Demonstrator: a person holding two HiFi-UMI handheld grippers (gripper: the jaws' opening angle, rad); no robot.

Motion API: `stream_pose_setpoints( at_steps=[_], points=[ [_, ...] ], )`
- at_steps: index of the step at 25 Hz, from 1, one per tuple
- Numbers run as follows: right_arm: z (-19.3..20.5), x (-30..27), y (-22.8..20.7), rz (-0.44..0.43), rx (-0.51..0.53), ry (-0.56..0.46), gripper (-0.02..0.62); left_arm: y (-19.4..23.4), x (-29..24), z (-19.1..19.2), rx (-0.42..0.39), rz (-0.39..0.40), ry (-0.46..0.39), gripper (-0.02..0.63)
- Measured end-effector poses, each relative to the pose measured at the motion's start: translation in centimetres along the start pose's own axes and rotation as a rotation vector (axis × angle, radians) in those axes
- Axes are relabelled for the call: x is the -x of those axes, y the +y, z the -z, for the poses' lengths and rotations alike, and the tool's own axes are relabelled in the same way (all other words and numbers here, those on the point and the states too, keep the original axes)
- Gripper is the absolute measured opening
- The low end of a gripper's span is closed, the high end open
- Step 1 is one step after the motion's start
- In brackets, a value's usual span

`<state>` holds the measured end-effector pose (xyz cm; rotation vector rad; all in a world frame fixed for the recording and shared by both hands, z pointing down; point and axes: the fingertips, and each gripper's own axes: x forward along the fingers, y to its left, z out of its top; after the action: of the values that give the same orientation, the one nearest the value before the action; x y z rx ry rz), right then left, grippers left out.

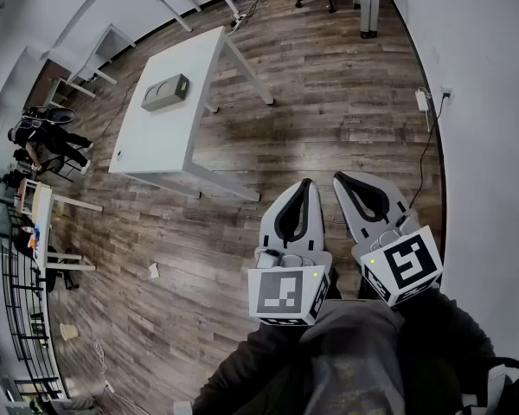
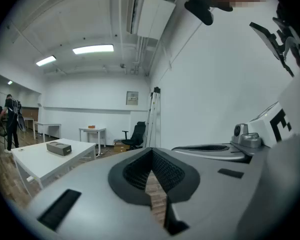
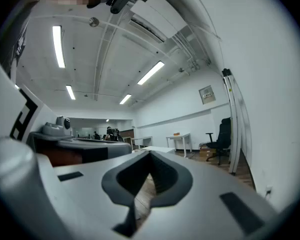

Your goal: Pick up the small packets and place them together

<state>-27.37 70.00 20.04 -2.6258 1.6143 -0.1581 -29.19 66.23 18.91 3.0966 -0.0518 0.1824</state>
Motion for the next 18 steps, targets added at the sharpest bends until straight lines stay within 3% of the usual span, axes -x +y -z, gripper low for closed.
stream_pose_setpoints(
  at_steps=[5, 9, 18],
  points=[
    [1.0, -5.4, -1.0, -0.004, 0.007, 0.018, 0.005, 4.4, -3.8, 1.2, 0.026, 0.004, 0.006, -0.005],
    [0.9, -10.2, -1.2, -0.055, -0.031, 0.03, 0.011, 8.5, -7.0, 1.2, 0.057, 0.017, 0.02, -0.005],
    [1.3, -22.5, -1.3, -0.049, -0.056, 0.083, 0.011, 19.5, -12.9, 1.2, 0.129, 0.018, 0.011, -0.005]
  ],
)
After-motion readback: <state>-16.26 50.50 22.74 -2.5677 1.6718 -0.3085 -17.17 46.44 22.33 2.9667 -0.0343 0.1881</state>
